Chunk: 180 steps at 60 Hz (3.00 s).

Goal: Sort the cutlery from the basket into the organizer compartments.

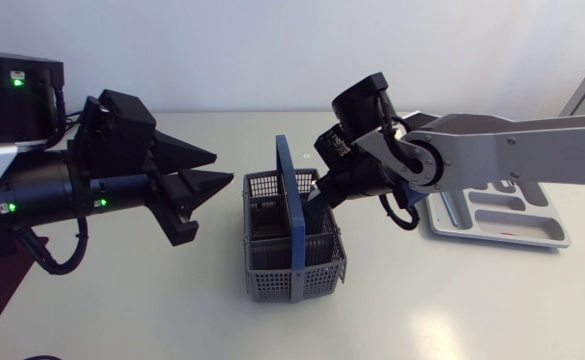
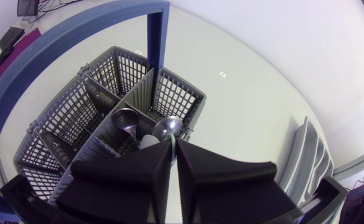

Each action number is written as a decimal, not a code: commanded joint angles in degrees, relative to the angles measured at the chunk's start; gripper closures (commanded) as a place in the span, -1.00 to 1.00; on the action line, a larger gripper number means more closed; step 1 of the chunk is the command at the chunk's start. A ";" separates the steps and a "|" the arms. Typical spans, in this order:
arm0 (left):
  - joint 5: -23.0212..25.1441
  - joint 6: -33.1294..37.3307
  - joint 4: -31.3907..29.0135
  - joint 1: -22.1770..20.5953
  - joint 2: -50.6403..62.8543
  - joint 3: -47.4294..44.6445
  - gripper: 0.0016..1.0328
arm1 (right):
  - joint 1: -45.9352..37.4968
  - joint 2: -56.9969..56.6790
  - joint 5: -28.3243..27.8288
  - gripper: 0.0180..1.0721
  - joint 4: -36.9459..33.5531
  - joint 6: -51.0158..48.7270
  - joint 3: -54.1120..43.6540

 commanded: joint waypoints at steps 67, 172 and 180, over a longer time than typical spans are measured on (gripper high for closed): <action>12.94 -1.84 -9.34 -9.21 13.08 15.74 -0.65 | 0.30 -43.60 -13.14 0.88 -22.35 -11.48 -0.04; 25.25 -0.17 -22.52 -12.29 22.39 27.78 0.95 | -7.69 -44.04 -30.54 0.00 -18.22 -1.63 -0.22; 18.57 -4.57 -16.02 -11.76 22.48 26.99 0.95 | -10.51 -41.76 -29.57 -0.03 -13.21 5.22 -2.33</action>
